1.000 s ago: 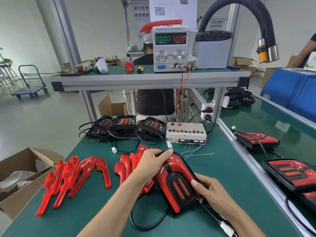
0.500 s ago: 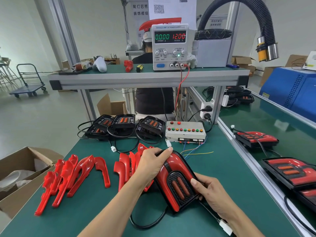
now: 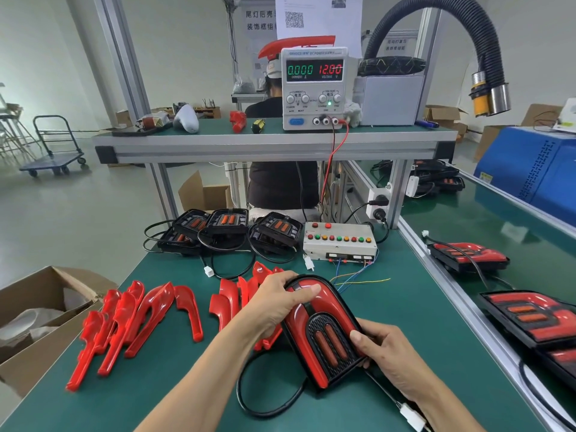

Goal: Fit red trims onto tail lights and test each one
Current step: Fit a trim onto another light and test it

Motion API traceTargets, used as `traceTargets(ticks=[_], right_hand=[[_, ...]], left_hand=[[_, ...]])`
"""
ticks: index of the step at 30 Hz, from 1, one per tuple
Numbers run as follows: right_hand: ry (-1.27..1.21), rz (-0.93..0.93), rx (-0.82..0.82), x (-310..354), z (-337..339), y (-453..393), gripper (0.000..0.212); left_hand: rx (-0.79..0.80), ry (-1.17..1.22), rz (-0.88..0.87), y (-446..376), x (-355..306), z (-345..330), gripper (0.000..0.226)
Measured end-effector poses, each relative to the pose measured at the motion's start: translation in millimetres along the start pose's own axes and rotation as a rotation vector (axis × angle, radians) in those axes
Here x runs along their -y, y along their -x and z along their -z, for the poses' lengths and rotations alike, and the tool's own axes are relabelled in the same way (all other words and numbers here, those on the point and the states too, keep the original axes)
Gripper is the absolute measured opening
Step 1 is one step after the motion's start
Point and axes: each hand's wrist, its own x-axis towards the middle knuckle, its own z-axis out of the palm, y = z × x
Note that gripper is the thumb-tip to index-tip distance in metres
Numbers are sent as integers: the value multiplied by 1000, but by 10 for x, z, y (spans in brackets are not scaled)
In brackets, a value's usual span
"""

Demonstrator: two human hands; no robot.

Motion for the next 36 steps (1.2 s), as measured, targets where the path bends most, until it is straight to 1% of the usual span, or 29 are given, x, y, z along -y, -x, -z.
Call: traceTargets(ticks=[4, 8, 12, 14, 17, 19, 21, 22, 24, 25, 26, 29, 31, 32, 34, 36], right_hand=[[-25, 10, -20, -34, -15, 8, 38], [-90, -38, 49, -10, 105, 8, 48], [-52, -23, 80, -42, 133, -5, 44], [-61, -16, 56, -70, 113, -17, 46], [-76, -5, -4, -112, 106, -18, 48], [-102, -1, -24, -137, 107, -6, 44], [-178, 1, -91, -169, 125, 26, 39], [-235, 3, -153, -191, 156, 53, 38], [-362, -1, -305, -205, 234, 137, 31], [-403, -6, -369, -197, 283, 188, 25], [-422, -13, -418, -189, 333, 232, 21], [-417, -20, -485, -157, 425, 317, 18], [-371, -36, -492, -143, 469, 349, 18], [-352, -47, -478, -137, 493, 368, 18], [-338, -67, -439, -117, 560, 401, 20], [-351, -70, -389, -84, 639, 444, 24]], left_hand=[[-13, 6, 39, -14, -15, -42, 34], [-78, 75, 103, -13, -39, -22, 45], [-92, 104, 96, -8, 22, -25, 49], [-94, 114, 80, -2, 38, -23, 52], [-99, 103, 44, 14, 38, -22, 47], [-118, 125, -15, 22, 14, -60, 51], [-151, 215, -56, 24, -56, -111, 51], [-189, 213, -93, 23, -90, -127, 44], [-321, 82, -185, 56, -141, -147, 21], [-360, -5, -236, 98, -129, -165, 12], [-355, -109, -285, 159, -86, -200, 11], [-225, -487, -432, 409, 211, -375, 12], [-119, -729, -541, 494, 416, -483, 8], [-56, -834, -561, 487, 487, -530, 12], [37, -1006, -508, 413, 542, -614, 19], [61, -1166, -436, 318, 515, -680, 19]])
